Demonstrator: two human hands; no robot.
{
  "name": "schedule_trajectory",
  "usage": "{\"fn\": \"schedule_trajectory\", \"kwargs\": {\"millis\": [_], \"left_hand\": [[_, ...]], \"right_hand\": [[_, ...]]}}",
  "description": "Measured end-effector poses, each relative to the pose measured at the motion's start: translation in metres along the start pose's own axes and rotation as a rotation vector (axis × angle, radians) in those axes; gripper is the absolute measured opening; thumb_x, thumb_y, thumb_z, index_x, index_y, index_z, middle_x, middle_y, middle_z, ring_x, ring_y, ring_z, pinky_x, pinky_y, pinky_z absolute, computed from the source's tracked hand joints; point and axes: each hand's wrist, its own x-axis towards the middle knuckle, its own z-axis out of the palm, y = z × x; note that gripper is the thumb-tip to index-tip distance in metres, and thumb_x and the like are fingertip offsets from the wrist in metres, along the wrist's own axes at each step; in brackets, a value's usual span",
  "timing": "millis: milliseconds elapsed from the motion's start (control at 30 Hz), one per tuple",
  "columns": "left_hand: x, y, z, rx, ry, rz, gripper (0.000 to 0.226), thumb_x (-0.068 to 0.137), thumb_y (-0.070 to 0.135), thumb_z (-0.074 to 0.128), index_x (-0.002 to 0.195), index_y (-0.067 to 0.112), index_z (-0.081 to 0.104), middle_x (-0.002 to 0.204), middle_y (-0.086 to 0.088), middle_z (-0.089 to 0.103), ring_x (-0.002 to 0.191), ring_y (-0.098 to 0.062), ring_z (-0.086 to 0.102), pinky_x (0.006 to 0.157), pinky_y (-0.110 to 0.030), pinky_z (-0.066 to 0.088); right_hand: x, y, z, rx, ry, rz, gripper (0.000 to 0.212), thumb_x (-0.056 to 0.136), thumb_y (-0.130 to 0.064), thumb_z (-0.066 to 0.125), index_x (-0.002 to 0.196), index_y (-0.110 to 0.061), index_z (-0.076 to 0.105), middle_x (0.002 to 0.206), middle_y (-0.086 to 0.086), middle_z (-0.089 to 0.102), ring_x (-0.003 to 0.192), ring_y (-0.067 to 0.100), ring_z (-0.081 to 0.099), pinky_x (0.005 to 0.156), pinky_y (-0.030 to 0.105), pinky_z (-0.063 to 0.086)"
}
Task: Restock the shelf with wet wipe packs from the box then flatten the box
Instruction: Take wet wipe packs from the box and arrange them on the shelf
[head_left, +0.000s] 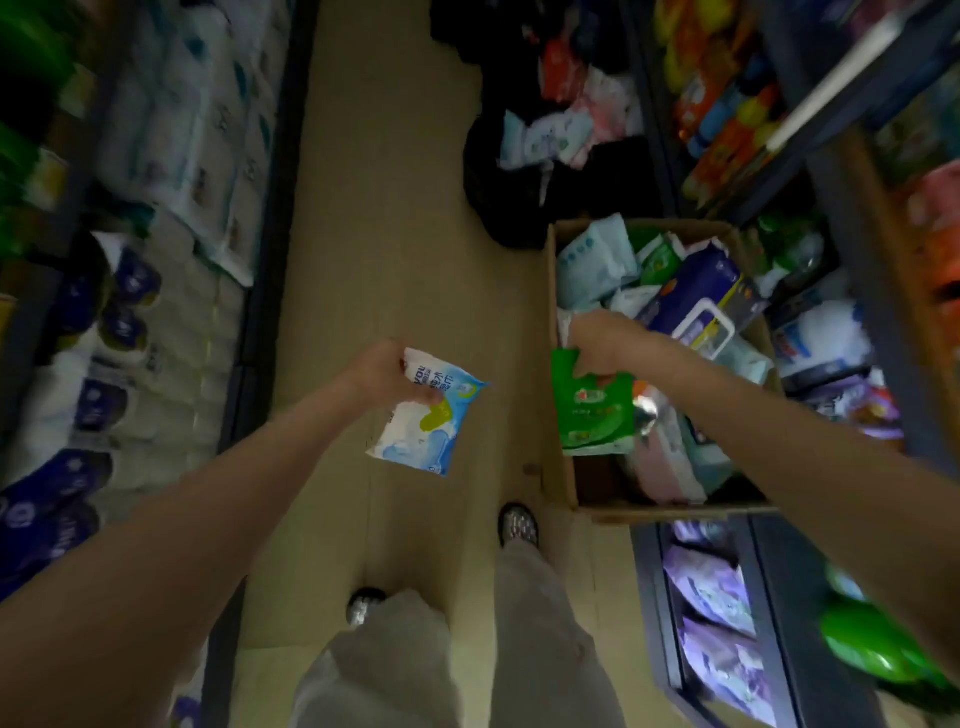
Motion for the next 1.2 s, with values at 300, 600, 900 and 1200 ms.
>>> {"fn": "schedule_trajectory", "kwargs": {"millis": [300,600,900,1200], "left_hand": [[-0.225,-0.045,-0.254,-0.019,0.603,0.172,0.057,0.042,0.054,0.075,0.074,0.01,0.061,0.075,-0.013,0.067,0.066,-0.017,0.055,0.066,-0.034,0.047],[-0.502,-0.08,-0.4,-0.162,1.319,0.25,0.021,0.069,0.008,0.079,0.068,0.015,0.059,0.046,0.013,0.062,0.044,0.007,0.053,0.05,-0.008,0.043],[-0.623,-0.121,-0.45,-0.247,1.861,0.089,0.021,0.075,0.014,0.073,0.072,0.018,0.053,0.068,0.004,0.056,0.045,0.004,0.055,0.039,-0.007,0.039],[-0.633,-0.147,-0.491,-0.239,1.965,-0.195,0.022,0.073,0.018,0.075,0.08,0.007,0.057,0.073,-0.004,0.06,0.062,-0.01,0.056,0.045,-0.014,0.045]], "right_hand": [[-0.11,-0.268,-0.233,-0.011,0.299,-0.532,0.018,0.087,-0.012,0.061,0.099,0.0,0.067,0.084,0.008,0.071,0.049,0.018,0.066,0.045,0.016,0.049],[-0.303,-0.529,-0.387,-0.1,1.032,-1.192,0.017,0.086,-0.012,0.061,0.098,-0.001,0.068,0.095,0.021,0.07,0.085,0.032,0.067,0.071,0.03,0.048],[-0.344,-0.733,-0.41,-0.312,1.066,-1.493,0.021,0.087,-0.019,0.059,0.094,-0.001,0.066,0.078,0.011,0.061,0.077,0.026,0.055,0.052,0.022,0.033],[-0.319,-0.877,-0.393,-0.559,0.863,-1.59,0.025,0.089,-0.012,0.057,0.067,-0.01,0.047,0.072,0.003,0.05,0.064,0.015,0.05,0.054,0.023,0.038]]}}
